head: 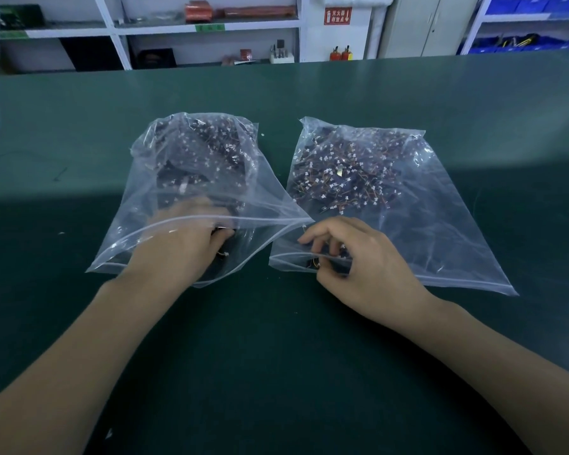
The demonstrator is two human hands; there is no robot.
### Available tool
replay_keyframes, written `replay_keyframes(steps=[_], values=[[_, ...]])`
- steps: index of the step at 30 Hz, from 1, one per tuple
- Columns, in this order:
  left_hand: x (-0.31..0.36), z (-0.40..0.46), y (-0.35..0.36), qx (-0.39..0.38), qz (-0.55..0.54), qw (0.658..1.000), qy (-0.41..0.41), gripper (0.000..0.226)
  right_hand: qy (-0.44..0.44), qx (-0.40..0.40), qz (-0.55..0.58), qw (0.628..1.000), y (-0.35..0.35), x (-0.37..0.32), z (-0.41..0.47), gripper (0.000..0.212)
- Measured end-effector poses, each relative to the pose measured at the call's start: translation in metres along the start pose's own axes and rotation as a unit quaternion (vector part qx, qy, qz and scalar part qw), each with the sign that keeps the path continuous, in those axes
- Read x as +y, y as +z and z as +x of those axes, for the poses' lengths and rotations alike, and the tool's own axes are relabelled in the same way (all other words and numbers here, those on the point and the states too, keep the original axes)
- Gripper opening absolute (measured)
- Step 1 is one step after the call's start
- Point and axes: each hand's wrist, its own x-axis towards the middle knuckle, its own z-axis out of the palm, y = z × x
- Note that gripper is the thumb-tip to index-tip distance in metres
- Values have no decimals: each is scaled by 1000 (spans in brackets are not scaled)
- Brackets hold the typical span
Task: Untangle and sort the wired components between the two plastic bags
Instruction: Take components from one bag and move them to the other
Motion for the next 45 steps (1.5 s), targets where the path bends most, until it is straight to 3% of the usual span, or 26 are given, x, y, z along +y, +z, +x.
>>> replay_keyframes(steps=[5, 12, 22, 25, 34, 45], values=[[3, -25, 0, 35, -48, 998, -2, 4, 5, -5, -3, 1000, 0, -2, 0, 41], [3, -37, -4, 112, -52, 992, 11, 10, -1, -4, -14, 1000, -3, -5, -1, 40], [24, -37, -2, 166, -186, 962, 108, 14, -30, 16, 34, 999, -1, -7, -3, 17], [35, -37, -5, 181, -206, 952, 134, 15, -17, 8, 61, 998, 1, -8, -4, 19], [57, -41, -3, 131, -369, 915, 97, 10, 38, 19, 168, 985, 0, -13, 0, 22], [56, -42, -3, 102, -398, 910, 60, 7, 49, 5, 243, 969, 0, -16, 0, 20]])
